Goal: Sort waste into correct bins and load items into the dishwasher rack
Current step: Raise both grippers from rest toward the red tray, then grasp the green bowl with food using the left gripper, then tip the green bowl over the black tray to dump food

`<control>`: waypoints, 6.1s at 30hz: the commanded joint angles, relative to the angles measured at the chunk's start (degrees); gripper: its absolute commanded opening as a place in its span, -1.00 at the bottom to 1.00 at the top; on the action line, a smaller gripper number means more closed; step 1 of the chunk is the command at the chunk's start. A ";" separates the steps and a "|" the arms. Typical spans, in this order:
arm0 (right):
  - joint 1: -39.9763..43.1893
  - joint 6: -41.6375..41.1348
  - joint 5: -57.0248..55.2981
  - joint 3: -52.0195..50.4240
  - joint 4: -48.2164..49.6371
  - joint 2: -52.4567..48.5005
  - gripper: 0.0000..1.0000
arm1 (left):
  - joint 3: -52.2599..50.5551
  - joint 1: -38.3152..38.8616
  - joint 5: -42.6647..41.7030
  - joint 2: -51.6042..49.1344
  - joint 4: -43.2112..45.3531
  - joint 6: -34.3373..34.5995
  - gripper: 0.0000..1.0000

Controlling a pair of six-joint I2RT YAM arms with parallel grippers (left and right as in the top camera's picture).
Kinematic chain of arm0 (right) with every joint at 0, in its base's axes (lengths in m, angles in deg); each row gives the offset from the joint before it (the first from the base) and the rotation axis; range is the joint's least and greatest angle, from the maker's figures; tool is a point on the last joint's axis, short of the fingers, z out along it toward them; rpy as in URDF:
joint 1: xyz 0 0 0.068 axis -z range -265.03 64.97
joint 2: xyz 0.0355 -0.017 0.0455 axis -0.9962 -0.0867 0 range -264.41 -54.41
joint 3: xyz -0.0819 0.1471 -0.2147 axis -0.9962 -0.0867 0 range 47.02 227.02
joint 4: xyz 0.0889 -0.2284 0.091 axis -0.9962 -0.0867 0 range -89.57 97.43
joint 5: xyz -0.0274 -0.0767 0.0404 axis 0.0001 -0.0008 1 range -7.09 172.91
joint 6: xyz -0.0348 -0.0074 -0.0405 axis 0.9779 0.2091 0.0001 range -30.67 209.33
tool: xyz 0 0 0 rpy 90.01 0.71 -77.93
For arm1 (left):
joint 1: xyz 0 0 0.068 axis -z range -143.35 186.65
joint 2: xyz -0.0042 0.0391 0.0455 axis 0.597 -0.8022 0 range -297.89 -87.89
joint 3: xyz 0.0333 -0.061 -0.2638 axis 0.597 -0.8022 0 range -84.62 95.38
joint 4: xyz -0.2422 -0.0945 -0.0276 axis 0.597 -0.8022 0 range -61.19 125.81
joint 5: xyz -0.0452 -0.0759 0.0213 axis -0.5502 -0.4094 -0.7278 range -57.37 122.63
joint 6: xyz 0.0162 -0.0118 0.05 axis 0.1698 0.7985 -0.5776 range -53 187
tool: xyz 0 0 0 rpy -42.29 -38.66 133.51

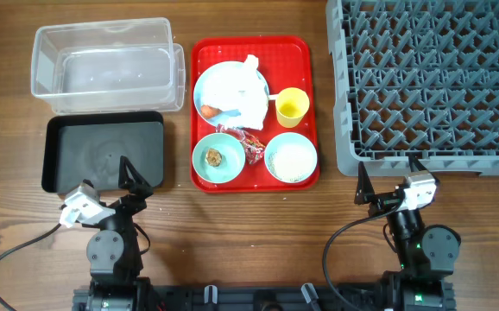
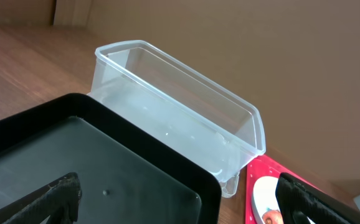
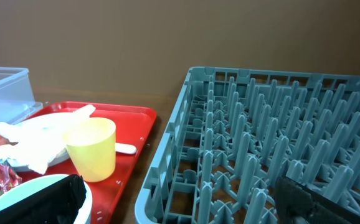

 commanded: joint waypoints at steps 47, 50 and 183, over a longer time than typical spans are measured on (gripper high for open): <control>-0.13 -4.92 10.45 1.60 15.19 -0.22 0.99 | 5.03 0.20 -9.86 -0.37 7.67 0.04 0.99; -0.13 -4.87 10.97 6.40 15.30 -0.26 0.99 | 16.52 0.20 -11.61 -2.08 -1.75 -7.74 0.99; -0.13 -4.96 7.45 73.99 -51.15 -72.43 0.64 | 82.88 28.26 -20.00 -101.39 -60.02 -14.43 -0.92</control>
